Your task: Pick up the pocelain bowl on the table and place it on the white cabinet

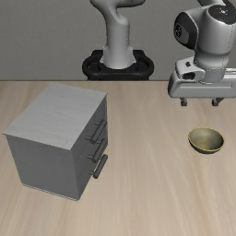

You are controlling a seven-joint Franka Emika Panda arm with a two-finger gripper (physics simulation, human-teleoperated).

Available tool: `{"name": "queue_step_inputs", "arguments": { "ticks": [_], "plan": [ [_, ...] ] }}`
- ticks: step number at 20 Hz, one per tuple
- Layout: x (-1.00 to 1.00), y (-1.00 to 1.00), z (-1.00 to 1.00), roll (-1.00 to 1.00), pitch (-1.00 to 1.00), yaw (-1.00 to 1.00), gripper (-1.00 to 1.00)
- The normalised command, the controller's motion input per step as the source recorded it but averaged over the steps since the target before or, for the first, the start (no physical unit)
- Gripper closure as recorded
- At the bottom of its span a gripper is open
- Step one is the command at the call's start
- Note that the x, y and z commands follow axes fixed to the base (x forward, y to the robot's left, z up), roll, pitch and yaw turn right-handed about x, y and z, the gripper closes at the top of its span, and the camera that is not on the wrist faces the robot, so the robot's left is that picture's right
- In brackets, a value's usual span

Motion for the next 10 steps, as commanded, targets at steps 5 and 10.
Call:
{"name": "queue_step_inputs", "arguments": {
  "ticks": [5,10],
  "plan": [
    [0.00,0.00,-1.00,0.00,0.00,0.00,-1.00],
    [0.00,0.00,-1.00,0.00,0.00,0.00,-1.00]
  ]
}}
